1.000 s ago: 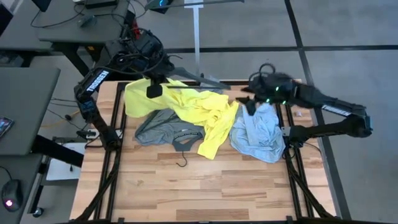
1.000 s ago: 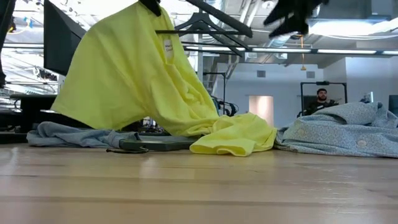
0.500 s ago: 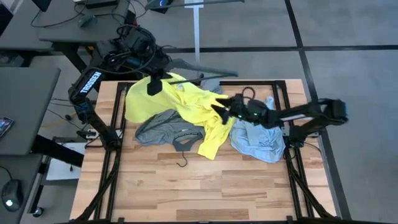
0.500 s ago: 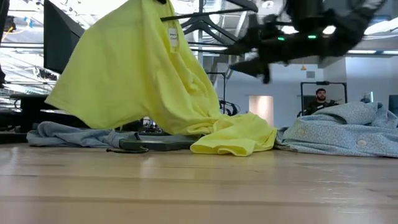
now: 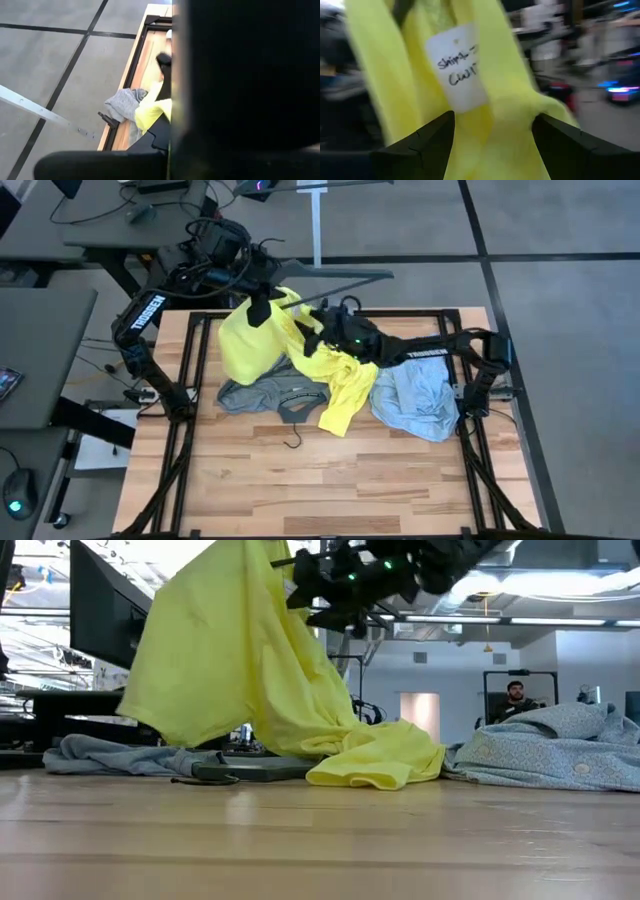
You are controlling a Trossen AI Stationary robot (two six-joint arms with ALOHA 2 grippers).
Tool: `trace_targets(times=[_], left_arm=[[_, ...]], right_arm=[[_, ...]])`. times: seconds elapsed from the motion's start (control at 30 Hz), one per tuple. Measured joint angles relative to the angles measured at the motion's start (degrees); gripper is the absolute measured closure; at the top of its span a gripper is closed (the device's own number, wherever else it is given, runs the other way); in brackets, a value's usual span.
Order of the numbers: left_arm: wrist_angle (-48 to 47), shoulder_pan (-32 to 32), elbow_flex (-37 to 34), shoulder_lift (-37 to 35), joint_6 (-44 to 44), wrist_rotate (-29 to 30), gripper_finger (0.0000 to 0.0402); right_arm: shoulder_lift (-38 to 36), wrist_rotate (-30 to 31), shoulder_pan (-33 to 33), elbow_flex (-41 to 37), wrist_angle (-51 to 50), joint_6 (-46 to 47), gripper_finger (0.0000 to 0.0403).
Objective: Hang clothes
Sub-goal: Hang the yellow shirt on the bottom black hanger
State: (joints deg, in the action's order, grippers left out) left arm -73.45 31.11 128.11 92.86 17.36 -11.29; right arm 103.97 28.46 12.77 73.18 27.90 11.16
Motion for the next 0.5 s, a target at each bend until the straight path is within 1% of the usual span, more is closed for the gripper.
trace_targets(times=[0.07, 0.23, 0.37, 0.5], left_arm=[[0.04, 0.00, -0.02, 0.00, 0.08, 0.01, 0.0391], [-0.39, 0.00, -0.02, 0.02, 1.42, 0.02, 0.0391], [-1.00, 0.00, -0.02, 0.02, 2.27, 0.02, 0.0391], [-1.16, 0.00, -0.02, 0.02, 3.46, 0.04, 0.0391]], right_arm=[[1.43, 2.41, 0.33, 2.34, -3.49, -0.63, 0.0154], [3.33, 4.63, 0.53, 4.95, -6.58, -1.11, 0.0154], [2.73, 11.68, 0.39, 4.96, -13.38, -1.15, 0.0156], [2.52, 12.51, 1.23, 4.95, -15.34, -1.46, 0.0166]])
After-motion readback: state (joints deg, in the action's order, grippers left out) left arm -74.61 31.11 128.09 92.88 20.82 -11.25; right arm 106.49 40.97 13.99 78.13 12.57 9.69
